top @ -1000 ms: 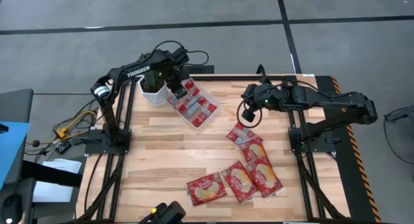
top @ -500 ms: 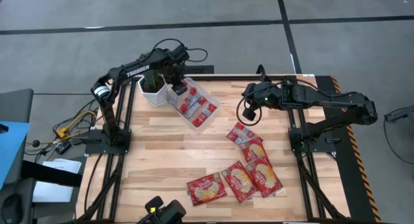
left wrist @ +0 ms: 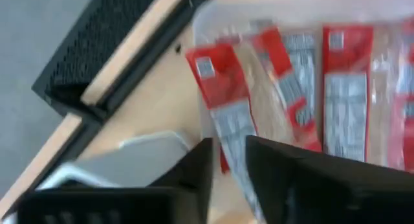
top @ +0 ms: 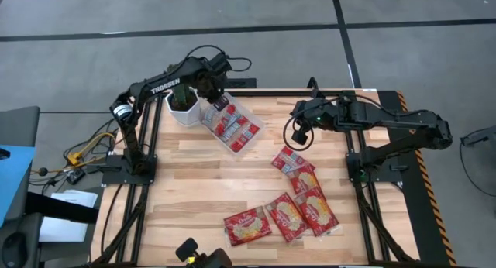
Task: Sort popcorn bags into baskets
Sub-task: Put the red popcorn bag into the transparent bin
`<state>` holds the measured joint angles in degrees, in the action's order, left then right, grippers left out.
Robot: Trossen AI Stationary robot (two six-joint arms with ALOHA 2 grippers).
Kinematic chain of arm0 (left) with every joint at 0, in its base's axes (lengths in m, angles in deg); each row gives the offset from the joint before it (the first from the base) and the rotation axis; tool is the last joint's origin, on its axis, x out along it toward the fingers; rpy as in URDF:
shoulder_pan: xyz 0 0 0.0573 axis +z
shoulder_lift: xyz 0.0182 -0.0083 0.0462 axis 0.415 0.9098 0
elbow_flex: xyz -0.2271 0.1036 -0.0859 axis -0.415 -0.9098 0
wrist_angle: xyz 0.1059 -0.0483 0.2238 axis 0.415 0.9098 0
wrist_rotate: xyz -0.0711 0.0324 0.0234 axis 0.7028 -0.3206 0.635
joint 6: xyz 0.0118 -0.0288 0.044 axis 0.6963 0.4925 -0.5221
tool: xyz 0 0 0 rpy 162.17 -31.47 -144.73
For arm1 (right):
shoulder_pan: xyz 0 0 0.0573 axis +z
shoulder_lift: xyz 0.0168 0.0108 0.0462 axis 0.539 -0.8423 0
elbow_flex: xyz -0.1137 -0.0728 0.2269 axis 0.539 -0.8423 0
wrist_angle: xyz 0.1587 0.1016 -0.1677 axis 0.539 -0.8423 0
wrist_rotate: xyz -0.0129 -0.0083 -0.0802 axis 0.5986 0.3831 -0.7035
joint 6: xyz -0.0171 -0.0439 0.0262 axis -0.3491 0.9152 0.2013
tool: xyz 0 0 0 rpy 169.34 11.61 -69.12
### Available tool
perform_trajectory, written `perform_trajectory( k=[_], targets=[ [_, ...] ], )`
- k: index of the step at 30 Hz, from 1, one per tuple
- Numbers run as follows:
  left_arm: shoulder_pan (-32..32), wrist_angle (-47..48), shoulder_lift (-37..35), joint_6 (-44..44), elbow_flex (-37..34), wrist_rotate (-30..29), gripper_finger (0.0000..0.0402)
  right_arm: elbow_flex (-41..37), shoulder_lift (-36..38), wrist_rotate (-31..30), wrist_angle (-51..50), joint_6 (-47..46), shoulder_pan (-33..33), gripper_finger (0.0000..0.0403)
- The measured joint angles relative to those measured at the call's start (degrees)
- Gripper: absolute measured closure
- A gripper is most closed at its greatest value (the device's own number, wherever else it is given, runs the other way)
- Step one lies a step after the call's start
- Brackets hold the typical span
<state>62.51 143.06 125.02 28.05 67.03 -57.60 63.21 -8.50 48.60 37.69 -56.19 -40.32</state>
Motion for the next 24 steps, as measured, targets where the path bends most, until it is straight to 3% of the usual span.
perform_trajectory(
  k=[4,15,24],
  targets=[
    [-0.4,-5.2,0.0,1.6,-3.3,-0.6,0.0393,0.0,0.0,0.0,-0.5,0.5,0.0,0.0384],
    [-0.9,-12.1,0.1,3.2,-11.4,-3.7,0.0400,0.0,0.0,0.1,-0.4,0.6,0.0,0.0368],
    [-1.4,-15.1,2.7,2.6,-12.7,-0.4,0.0401,0.0,0.0,0.1,-0.1,0.4,0.0,0.0384]
  ],
)
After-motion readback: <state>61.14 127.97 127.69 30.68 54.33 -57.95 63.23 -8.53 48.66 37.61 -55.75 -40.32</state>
